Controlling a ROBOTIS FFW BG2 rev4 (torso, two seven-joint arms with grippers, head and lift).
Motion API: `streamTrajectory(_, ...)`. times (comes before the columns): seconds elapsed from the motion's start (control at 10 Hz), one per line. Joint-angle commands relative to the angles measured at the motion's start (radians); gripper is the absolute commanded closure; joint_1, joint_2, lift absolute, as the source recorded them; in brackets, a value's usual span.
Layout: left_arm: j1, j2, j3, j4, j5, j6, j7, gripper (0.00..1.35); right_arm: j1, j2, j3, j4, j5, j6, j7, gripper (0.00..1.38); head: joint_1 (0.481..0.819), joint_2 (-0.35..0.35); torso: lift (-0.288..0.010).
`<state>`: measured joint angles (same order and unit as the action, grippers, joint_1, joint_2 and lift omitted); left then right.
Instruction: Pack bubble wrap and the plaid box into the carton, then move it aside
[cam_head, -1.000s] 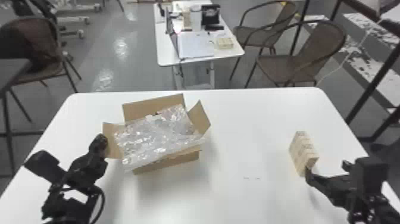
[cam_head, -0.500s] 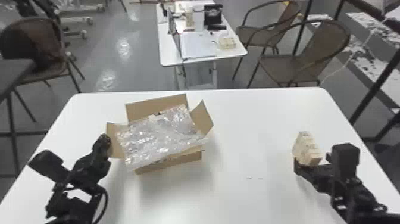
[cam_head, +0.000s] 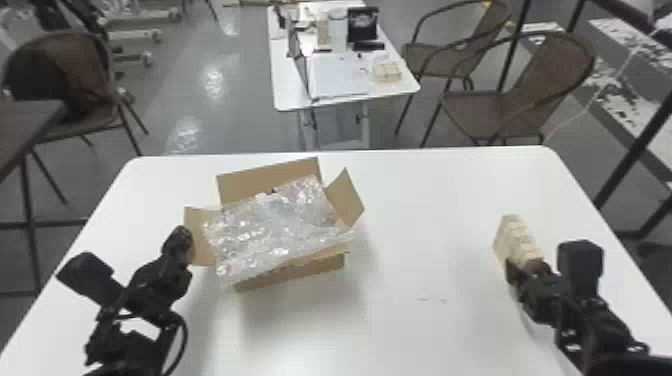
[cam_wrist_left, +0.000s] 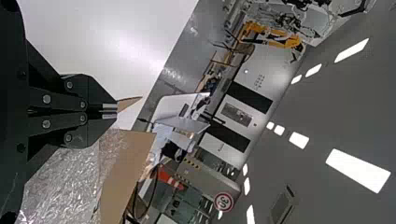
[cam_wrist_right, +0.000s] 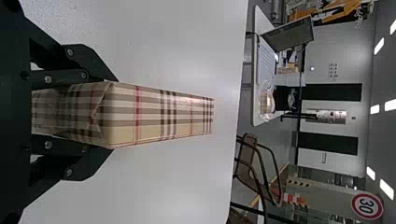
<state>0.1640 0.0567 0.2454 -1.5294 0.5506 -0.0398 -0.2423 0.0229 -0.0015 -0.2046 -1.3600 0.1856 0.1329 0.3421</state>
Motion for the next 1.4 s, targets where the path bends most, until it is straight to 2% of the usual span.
streamTrajectory(0.0,0.0,0.0,0.0,0.0,0.0,0.0,-0.002,1.21,0.009,0.002,0.005,-0.011,-0.003,0.001,0.0,0.95,0.695,0.076,-0.065)
streamTrajectory(0.2,-0.001,0.0,0.0,0.0,0.0,0.0,-0.002,1.21,0.025,0.002,0.008,-0.037,-0.02,0.001,-0.002,0.95,0.695,0.08,-0.065)
streamTrajectory(0.4,0.0,0.0,0.0,0.0,0.002,0.0,-0.002,1.21,0.06,0.002,0.05,-0.134,-0.071,0.001,0.0,0.95,0.695,0.084,-0.065)
streamTrajectory(0.6,0.0,0.0,-0.001,0.0,0.002,0.0,-0.003,1.21,0.072,0.002,0.156,-0.284,-0.15,0.002,-0.002,0.95,0.695,0.109,-0.065)
streamTrajectory(0.8,-0.009,-0.003,-0.008,0.005,0.0,0.0,-0.003,1.21,0.035,0.002,0.306,-0.37,-0.258,0.019,-0.038,0.95,0.695,0.178,-0.065)
streamTrajectory(0.9,-0.015,-0.003,-0.014,0.008,0.0,0.0,-0.003,1.21,0.005,-0.018,0.372,-0.375,-0.322,0.037,-0.044,0.95,0.695,0.196,-0.065)
streamTrajectory(1.1,-0.026,-0.003,-0.024,0.012,-0.001,0.0,-0.003,1.21,-0.064,-0.044,0.487,-0.34,-0.411,0.057,-0.031,0.95,0.695,0.275,-0.065)
streamTrajectory(1.3,-0.034,-0.003,-0.031,0.021,-0.001,0.0,-0.003,1.21,-0.144,-0.043,0.562,-0.271,-0.502,0.14,0.06,0.95,0.695,0.325,-0.065)
